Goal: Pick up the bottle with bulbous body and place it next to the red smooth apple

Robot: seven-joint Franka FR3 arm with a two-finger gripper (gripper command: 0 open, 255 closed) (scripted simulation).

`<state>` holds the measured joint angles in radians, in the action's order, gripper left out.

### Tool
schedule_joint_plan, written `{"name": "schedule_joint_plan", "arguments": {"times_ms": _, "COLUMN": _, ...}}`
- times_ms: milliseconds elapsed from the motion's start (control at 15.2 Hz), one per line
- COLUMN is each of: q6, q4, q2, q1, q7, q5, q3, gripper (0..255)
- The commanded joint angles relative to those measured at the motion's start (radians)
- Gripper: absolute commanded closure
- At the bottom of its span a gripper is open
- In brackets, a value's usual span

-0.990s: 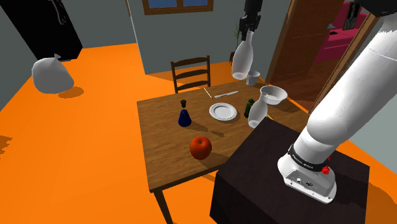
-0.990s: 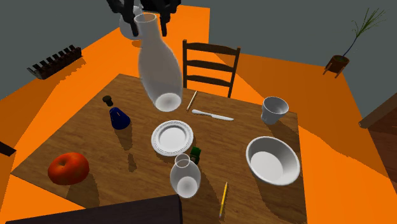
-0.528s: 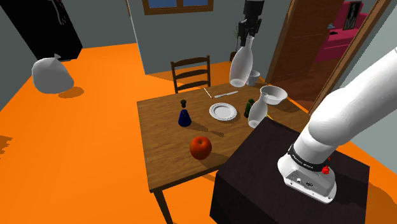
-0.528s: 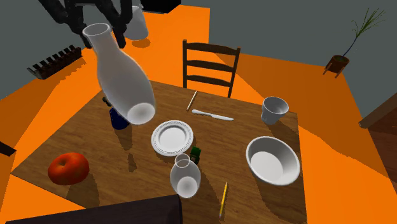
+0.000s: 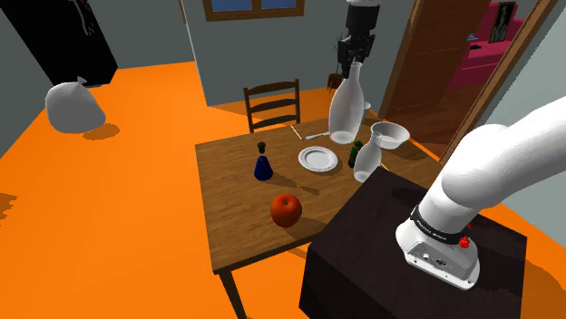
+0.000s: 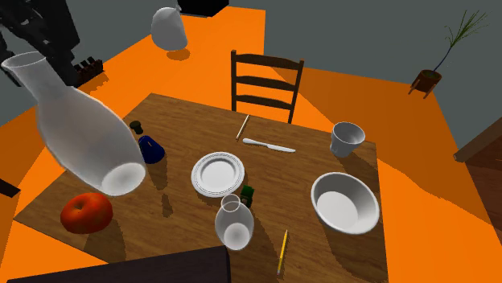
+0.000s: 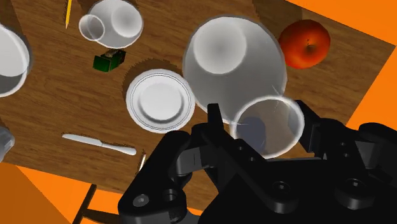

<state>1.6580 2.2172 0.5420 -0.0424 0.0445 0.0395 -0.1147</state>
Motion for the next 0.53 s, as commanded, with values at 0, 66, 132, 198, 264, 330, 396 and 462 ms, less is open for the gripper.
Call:
{"name": "schedule_joint_plan", "arguments": {"times_ms": 0, "q6": -0.011, "q4": 0.037, "q2": 0.048, "q1": 0.013, "q7": -0.046, "q5": -0.016, "q3": 0.037, "gripper": 255}}
{"name": "schedule_joint_plan", "arguments": {"times_ms": 66, "q6": -0.017, "q4": 0.054, "q2": 0.071, "q1": 0.020, "q7": -0.067, "q5": -0.025, "q3": 0.054, "gripper": 255}}
{"name": "schedule_joint_plan", "arguments": {"times_ms": 132, "q6": -0.023, "q4": 0.070, "q2": 0.093, "q1": 0.026, "q7": -0.088, "q5": -0.035, "q3": 0.072, "gripper": 255}}
{"name": "schedule_joint_plan", "arguments": {"times_ms": 198, "q6": -0.030, "q4": 0.084, "q2": 0.114, "q1": 0.033, "q7": -0.109, "q5": -0.046, "q3": 0.090, "gripper": 255}}
{"name": "schedule_joint_plan", "arguments": {"times_ms": 264, "q6": -0.036, "q4": 0.098, "q2": 0.134, "q1": 0.041, "q7": -0.131, "q5": -0.057, "q3": 0.109, "gripper": 255}}
{"name": "schedule_joint_plan", "arguments": {"times_ms": 330, "q6": -0.044, "q4": 0.113, "q2": 0.158, "q1": 0.050, "q7": -0.157, "q5": -0.072, "q3": 0.132, "gripper": 255}}
{"name": "schedule_joint_plan", "arguments": {"times_ms": 396, "q6": -0.031, "q4": 0.128, "q2": 0.160, "q1": 0.050, "q7": -0.157, "q5": -0.073, "q3": 0.132, "gripper": 255}}
{"name": "schedule_joint_plan", "arguments": {"times_ms": 462, "q6": -0.018, "q4": 0.143, "q2": 0.163, "q1": 0.050, "q7": -0.156, "q5": -0.073, "q3": 0.132, "gripper": 255}}
